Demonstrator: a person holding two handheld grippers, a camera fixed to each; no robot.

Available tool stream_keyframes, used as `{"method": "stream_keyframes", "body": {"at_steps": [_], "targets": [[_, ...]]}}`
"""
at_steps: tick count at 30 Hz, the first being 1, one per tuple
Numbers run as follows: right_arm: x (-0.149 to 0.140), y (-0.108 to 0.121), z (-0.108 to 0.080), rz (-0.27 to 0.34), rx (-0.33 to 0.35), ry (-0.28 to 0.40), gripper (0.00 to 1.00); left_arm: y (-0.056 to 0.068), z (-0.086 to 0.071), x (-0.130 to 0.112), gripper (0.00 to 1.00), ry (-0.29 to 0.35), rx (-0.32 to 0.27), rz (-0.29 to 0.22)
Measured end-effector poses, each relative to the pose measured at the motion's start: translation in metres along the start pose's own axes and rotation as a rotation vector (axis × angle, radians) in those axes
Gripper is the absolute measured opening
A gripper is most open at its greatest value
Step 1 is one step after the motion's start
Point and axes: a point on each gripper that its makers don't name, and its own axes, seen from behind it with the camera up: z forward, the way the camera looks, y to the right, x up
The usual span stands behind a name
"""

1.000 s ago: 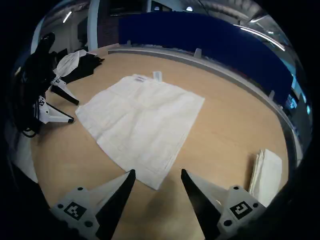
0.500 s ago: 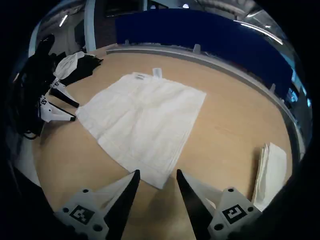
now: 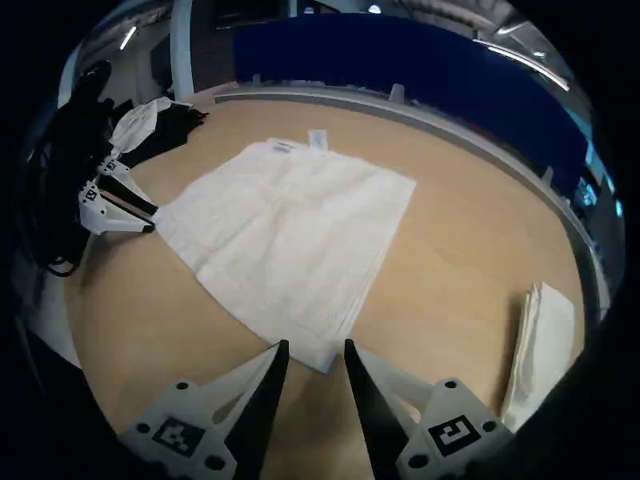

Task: Fold towel

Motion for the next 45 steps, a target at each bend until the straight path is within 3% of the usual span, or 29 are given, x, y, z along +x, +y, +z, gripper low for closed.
{"method": "stream_keyframes", "body": {"at_steps": [15, 28, 45], "targets": [[-0.0078, -0.0026, 0.0020, 0.016, 0.007, -0.013, 0.42, 0.0023, 0.0024, -0.0004, 0.35, -0.006, 0.004, -0.013], [-0.0086, 0.0007, 0.0013, 0.032, 0.004, -0.014, 0.21, -0.0033, 0.0029, -0.0008, 0.13, -0.015, 0.018, -0.017], [-0.0030, 0.0054, -0.0052, 0.015, 0.001, -0.006, 0.17, -0.0003, -0.0039, 0.0021, 0.07, 0.001, 0.015, -0.077]]}}
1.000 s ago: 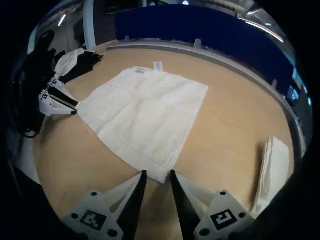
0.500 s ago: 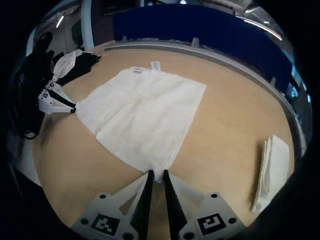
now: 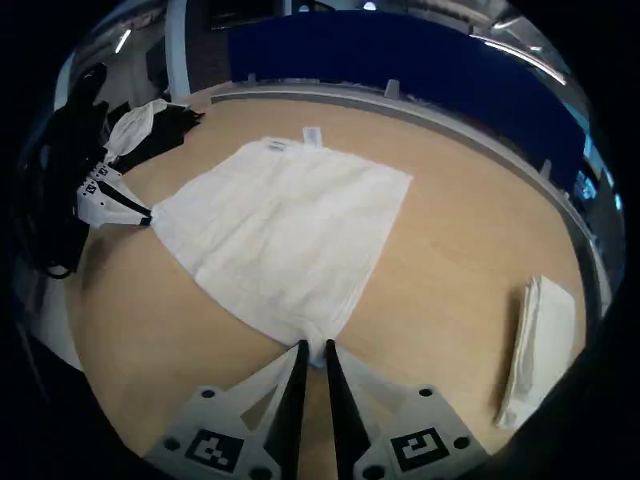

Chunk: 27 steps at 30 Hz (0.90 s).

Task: Fold towel

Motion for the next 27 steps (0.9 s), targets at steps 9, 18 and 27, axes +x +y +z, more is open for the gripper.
{"method": "stream_keyframes", "body": {"at_steps": [9, 18, 27], "targets": [[0.012, -0.003, -0.019, -0.022, 0.007, 0.014, 0.17, 0.001, -0.015, 0.009, 0.07, 0.026, 0.005, -0.033], [0.021, -0.008, -0.042, -0.030, 0.015, 0.027, 0.17, 0.005, -0.042, 0.014, 0.07, 0.047, 0.006, -0.078], [0.031, -0.018, -0.066, -0.018, 0.026, 0.043, 0.17, 0.009, -0.069, 0.022, 0.06, 0.068, 0.011, -0.116]]}}
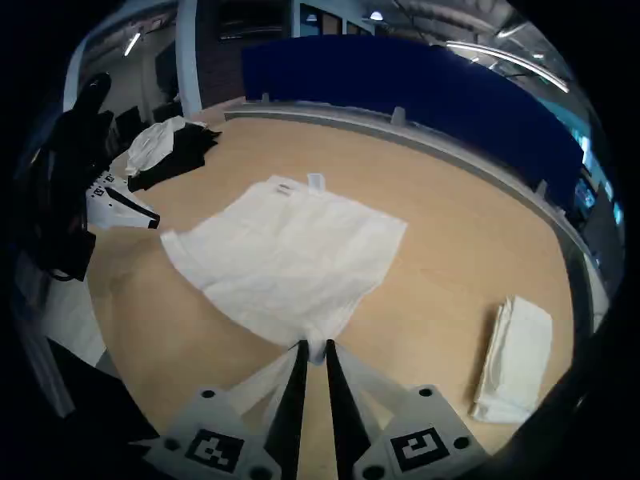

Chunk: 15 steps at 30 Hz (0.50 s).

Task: Fold towel

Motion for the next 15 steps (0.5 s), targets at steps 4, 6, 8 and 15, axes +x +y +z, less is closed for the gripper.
{"method": "stream_keyframes", "body": {"at_steps": [4, 6, 8, 15], "targets": [[0.003, -0.003, -0.011, 0.000, 0.002, 0.004, 0.17, 0.001, -0.009, 0.004, 0.06, 0.008, 0.002, -0.015], [0.003, -0.003, -0.013, -0.002, 0.002, 0.002, 0.17, 0.002, -0.011, 0.003, 0.06, 0.006, 0.001, -0.018], [0.000, -0.003, -0.014, -0.004, 0.002, -0.002, 0.17, 0.003, -0.009, -0.001, 0.06, 0.001, 0.000, -0.017], [-0.004, -0.001, -0.012, 0.001, 0.005, -0.009, 0.17, 0.011, -0.007, 0.000, 0.06, 0.007, -0.012, -0.004]]}}
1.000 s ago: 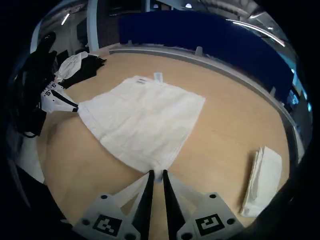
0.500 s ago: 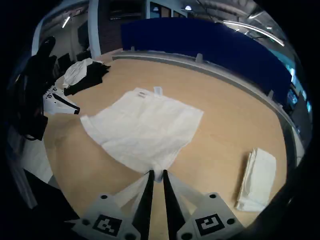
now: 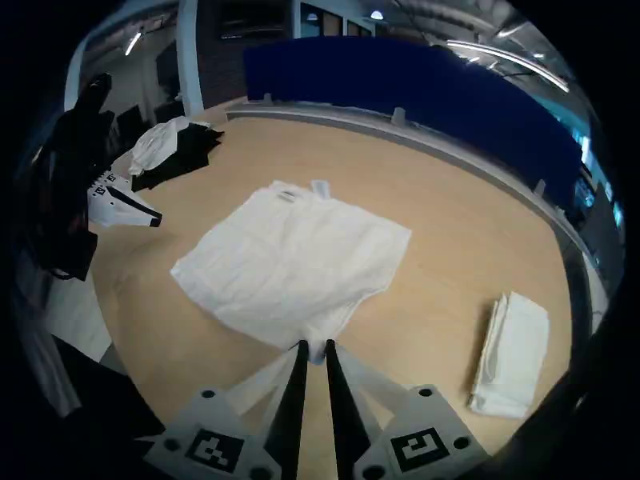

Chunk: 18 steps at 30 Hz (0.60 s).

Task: Fold towel

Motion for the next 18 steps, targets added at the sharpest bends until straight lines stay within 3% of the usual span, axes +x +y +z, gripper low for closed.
{"method": "stream_keyframes", "body": {"at_steps": [4, 12, 18], "targets": [[-0.001, 0.001, 0.000, 0.001, 0.000, -0.001, 0.17, 0.002, 0.002, -0.002, 0.07, -0.012, 0.001, 0.014], [-0.004, 0.004, 0.000, 0.000, -0.002, -0.005, 0.17, 0.012, 0.005, -0.010, 0.54, -0.036, -0.038, 0.017], [-0.004, 0.003, 0.000, 0.001, 0.000, -0.001, 0.17, 0.016, 0.009, -0.015, 0.60, -0.052, -0.051, 0.007]]}}
